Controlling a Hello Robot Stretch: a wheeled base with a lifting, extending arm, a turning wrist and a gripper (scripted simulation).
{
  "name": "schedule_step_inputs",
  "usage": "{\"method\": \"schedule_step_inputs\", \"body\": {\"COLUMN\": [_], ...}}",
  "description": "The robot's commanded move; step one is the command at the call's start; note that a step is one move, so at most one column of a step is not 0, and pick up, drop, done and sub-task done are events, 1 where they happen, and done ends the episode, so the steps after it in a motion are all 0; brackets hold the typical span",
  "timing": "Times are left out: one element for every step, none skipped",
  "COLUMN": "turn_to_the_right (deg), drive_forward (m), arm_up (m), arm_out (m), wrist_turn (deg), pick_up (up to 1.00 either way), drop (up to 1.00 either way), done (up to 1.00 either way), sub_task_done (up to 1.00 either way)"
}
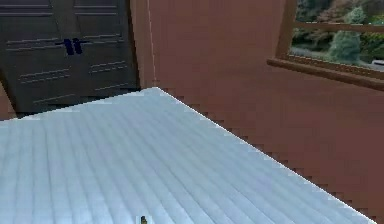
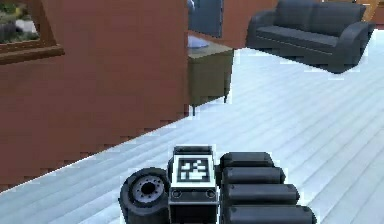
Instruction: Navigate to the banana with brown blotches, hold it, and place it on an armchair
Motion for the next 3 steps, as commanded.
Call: {"method": "schedule_step_inputs", "body": {"turn_to_the_right": [0.0,-33.0,-3.0], "drive_forward": [0.10,0.00,0.00], "arm_up": [0.00,0.00,0.00], "arm_out": [0.00,0.00,0.00], "wrist_turn": [0.0,0.0,0.0], "pick_up": [0.00,0.00,0.00], "drop": [0.00,0.00,0.00], "done": [0.00,0.00,0.00], "sub_task_done": [0.00,0.00,0.00]}}
